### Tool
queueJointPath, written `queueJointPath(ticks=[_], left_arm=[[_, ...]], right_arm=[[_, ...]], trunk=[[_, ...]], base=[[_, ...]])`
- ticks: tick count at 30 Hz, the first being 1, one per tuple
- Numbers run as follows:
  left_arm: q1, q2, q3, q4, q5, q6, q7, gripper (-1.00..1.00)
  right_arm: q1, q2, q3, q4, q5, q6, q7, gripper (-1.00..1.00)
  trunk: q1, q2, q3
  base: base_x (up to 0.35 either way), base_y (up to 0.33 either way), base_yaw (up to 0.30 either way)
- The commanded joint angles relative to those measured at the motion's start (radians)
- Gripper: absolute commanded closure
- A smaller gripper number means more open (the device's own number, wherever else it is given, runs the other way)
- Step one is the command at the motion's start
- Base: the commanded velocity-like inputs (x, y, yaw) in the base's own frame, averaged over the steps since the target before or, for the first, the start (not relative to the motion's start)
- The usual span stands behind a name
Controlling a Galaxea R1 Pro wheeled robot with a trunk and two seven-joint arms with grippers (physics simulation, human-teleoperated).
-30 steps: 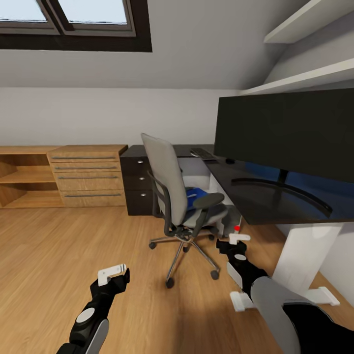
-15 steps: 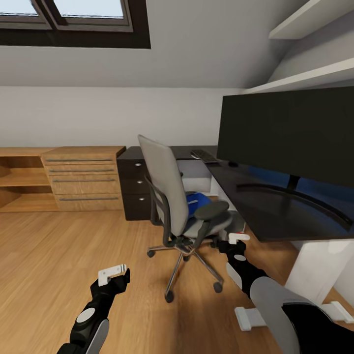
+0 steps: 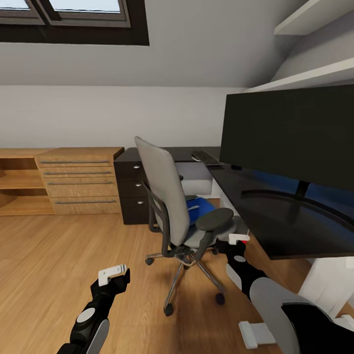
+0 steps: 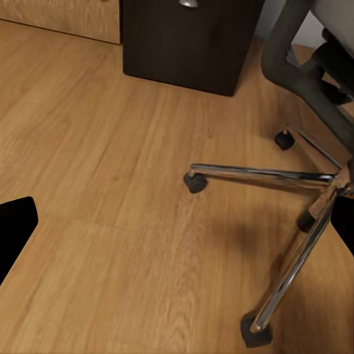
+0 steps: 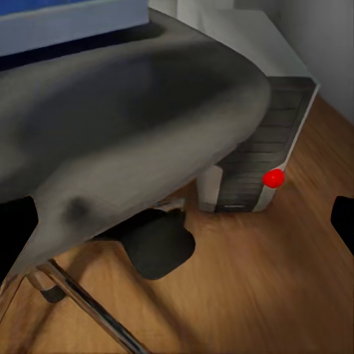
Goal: In the bedroom, organize the workspace by keeping the computer under the desk, ensuring the monitor is on the desk, placing the keyboard on the desk next to the monitor, placing the mouse on the desk next to the keyboard, moving the folder from the swivel chair onto the desk next to the mouse, stacking the notebook on top of the folder with the pen on top of the notebook, and positioning the swivel chair next to the desk.
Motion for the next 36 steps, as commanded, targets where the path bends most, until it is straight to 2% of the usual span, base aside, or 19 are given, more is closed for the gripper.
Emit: queueJointPath(ticks=[1,6,16,36], left_arm=[[-0.001,0.001,-0.003,-0.001,0.009,0.003,0.009,-1.00],[-0.001,0.001,-0.004,0.000,0.009,0.003,0.010,-1.00],[-0.001,0.001,-0.004,0.000,0.007,0.003,0.010,-1.00],[-0.001,-0.002,-0.005,0.000,0.009,0.003,0.009,-1.00]], right_arm=[[-0.001,0.001,0.000,0.002,0.000,-0.012,-0.003,-1.00],[0.000,0.003,0.000,0.002,0.000,-0.036,-0.006,-1.00],[0.001,0.033,0.000,0.002,0.000,-0.041,-0.005,-1.00],[0.001,0.037,0.001,0.002,0.000,-0.043,-0.003,-1.00]], trunk=[[0.000,0.000,-0.001],[0.000,0.000,-0.001],[0.000,0.000,-0.001],[0.000,0.000,0.024]], base=[[0.034,0.000,0.000],[0.013,0.000,0.000],[0.001,0.000,0.002],[0.000,0.001,0.150]])
